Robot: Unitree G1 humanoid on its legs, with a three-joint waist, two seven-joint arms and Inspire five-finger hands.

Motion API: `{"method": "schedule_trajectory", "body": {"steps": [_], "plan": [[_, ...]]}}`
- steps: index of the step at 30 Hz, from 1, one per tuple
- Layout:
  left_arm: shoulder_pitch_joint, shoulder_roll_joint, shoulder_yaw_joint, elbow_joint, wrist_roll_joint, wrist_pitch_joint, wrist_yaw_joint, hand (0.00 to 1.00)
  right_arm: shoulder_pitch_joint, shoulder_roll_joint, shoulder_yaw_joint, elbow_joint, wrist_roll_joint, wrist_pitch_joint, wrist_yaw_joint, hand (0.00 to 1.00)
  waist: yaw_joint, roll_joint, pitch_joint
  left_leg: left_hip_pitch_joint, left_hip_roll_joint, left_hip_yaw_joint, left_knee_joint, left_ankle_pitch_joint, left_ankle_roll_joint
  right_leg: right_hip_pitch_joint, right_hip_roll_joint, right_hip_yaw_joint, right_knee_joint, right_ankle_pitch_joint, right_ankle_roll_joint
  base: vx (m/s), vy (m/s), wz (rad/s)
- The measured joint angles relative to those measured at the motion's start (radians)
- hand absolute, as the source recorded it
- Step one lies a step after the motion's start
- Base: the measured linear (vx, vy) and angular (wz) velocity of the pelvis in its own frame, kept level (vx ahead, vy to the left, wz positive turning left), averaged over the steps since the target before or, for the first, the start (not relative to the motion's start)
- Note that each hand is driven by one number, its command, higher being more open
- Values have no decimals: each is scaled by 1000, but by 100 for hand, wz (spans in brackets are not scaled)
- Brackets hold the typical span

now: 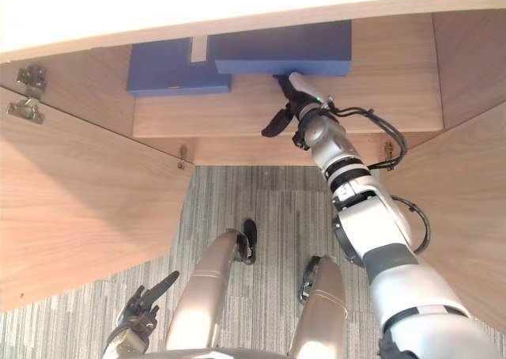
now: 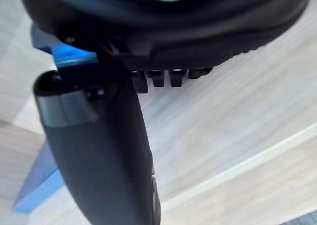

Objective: Walk over to the cabinet, pick up the folder, carry it to the office cabinet, place the folder inside the office cabinet, then close the office cabinet door

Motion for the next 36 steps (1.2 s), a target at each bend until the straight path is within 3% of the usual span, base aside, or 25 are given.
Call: {"method": "schedule_trajectory", "body": {"steps": [3, 7, 16, 23, 26, 29, 30, 32, 34, 36], "plan": [[4, 0, -21, 9, 1, 1, -2, 100, 36, 28, 32, -2, -177, 10, -4, 100, -1, -7, -4, 26, 0, 4, -21, 4, -3, 23, 2, 0, -21, 8, 0, -18, -14, -4], [6, 1, -22, 23, 19, 1, -6, 100, 73, 57, 95, -14, -265, 29, -3, 100, -3, -29, -27, 38, 0, 8, -47, 11, -8, 31, 7, 1, -47, 18, -1, 0, -13, -3], [6, 4, -23, 37, 38, 1, -8, 100, 112, 60, 254, -53, -284, 21, 28, 100, -10, -34, -30, 112, 23, 31, -110, 22, -16, 89, 36, 11, -123, 53, -5, 6, -20, -12], [5, 19, -22, 49, 39, 0, -6, 100, 127, 81, 406, -85, -284, 20, 113, 100, -24, -43, -35, 233, 42, 53, -262, 85, -32, 189, 74, 6, -274, 125, -14, 9, -37, -14], [4, 37, -17, 47, 75, 1, -1, 100, 214, 98, 483, -224, -358, 17, 147, 100, -34, -52, -40, 319, 77, 72, -346, 111, -46, 274, 123, 5, -392, 178, -23, 53, -58, -38], [-1, 51, 8, 39, 128, 1, 13, 100, 329, 78, 527, -476, -406, -17, 166, 100, -47, -73, -55, 389, 125, 98, -388, 118, -57, 347, 177, 15, -496, 232, -30, 42, -44, -48], [-4, 51, 27, 37, 137, -2, 18, 100, 370, 58, 538, -575, -399, -32, 166, 100, -50, -85, -74, 397, 135, 89, -386, 119, -58, 361, 195, 27, -521, 245, -33, 26, -39, -47], [-5, 44, 41, 46, 157, -8, 29, 100, 422, 18, 538, -678, -391, -71, 166, 100, -45, -111, -103, 418, 120, -49, -358, 117, -60, 391, 221, 72, -548, 265, -36, 11, -72, -65], [-6, 34, 74, 75, 158, -9, 38, 100, 463, 3, 512, -689, -337, -90, 166, 100, -42, -127, -134, 460, 106, -148, -366, 105, -79, 421, 243, 119, -578, 286, -33, 4, -36, -72], [-5, 26, 96, 112, 178, -9, 39, 100, 522, -8, 468, -689, -273, -88, 170, 100, -45, -135, -166, 510, 107, -168, -411, 96, -93, 450, 253, 148, -625, 304, -30, -10, 41, -61]]}}
